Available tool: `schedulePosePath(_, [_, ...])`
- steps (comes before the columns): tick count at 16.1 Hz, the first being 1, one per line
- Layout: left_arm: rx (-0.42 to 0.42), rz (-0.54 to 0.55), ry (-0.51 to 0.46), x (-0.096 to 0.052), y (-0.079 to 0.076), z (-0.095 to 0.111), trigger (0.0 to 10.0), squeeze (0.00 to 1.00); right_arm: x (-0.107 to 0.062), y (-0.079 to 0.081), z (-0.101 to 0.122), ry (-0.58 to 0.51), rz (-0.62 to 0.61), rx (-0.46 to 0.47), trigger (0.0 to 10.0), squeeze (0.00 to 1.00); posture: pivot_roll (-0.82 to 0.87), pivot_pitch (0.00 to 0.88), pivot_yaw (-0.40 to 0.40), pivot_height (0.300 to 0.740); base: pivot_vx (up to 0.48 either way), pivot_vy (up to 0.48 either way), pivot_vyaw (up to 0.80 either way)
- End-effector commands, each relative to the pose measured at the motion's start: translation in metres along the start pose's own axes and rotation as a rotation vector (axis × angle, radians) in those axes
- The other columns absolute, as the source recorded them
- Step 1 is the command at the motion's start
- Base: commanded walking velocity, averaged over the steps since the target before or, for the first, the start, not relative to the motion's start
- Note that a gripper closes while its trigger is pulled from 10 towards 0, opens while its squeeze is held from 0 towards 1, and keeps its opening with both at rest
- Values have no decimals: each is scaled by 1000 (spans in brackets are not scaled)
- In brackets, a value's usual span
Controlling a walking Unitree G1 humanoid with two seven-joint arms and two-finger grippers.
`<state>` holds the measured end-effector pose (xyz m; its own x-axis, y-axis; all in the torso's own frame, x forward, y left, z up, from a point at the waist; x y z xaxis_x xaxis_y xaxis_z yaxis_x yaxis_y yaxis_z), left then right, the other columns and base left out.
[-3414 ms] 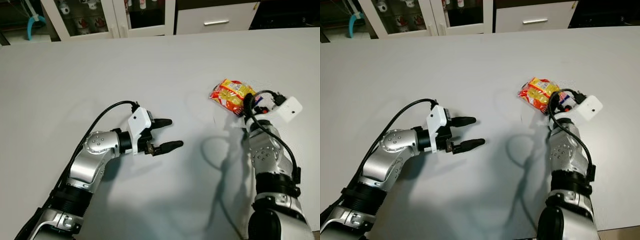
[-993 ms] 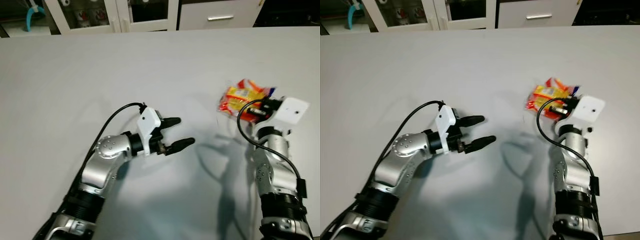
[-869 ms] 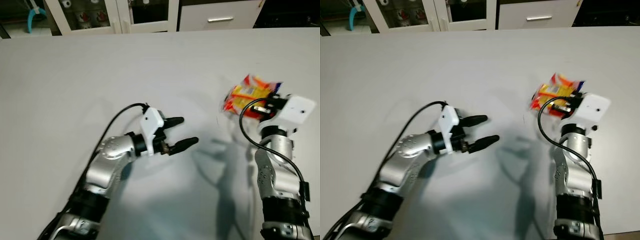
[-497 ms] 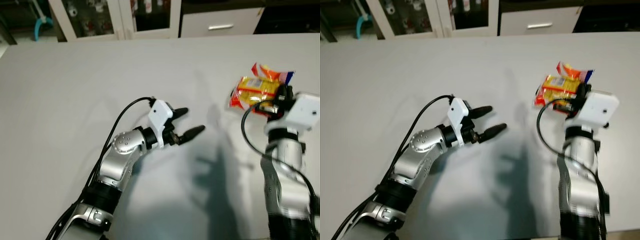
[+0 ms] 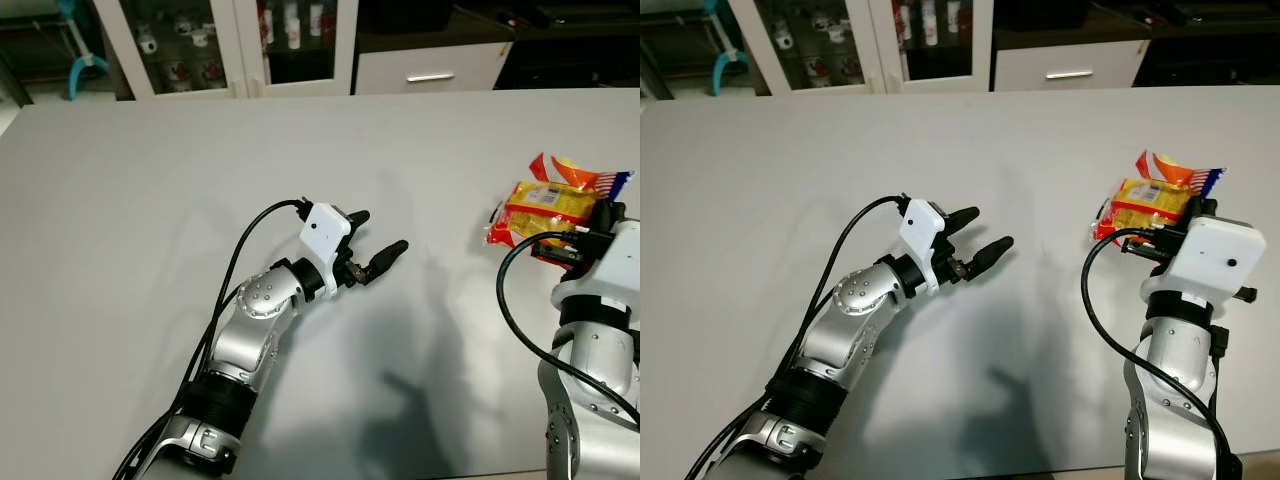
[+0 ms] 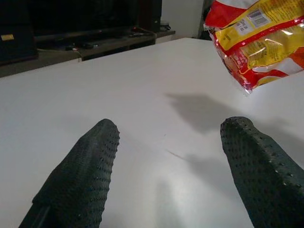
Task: Picking trash to rubbish bin
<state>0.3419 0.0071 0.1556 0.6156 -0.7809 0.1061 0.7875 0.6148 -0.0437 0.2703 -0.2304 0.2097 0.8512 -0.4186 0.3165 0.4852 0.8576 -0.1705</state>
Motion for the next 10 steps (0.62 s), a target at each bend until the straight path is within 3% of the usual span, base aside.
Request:
schedulePosePath(1, [2,4,9,2,-2,-3,10000,0,-3,-5,3,2,-20,-19,10000,0,80,106,-2,740,0,0,-425])
schedulePosePath(10, [17,10,9,7,-2,-4,10000,0,-1,4,11,9,6,-17,10000,0,77,95,0,740,0,0,-736])
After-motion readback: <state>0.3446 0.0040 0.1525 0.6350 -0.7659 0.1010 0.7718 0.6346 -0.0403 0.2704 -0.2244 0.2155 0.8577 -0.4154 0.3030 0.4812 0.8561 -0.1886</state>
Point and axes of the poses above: a point about 5 cm out from each wrist's last joint towards the gripper, its own x axis pointing out of the wrist towards the gripper, its own z axis along the axis of the wrist's last joint, y = z × x, the point moved 4 cm from there along x, pointing out of the wrist towards the gripper, and after that the axes turned 7 degrees about -x, right-handed, at the moved point
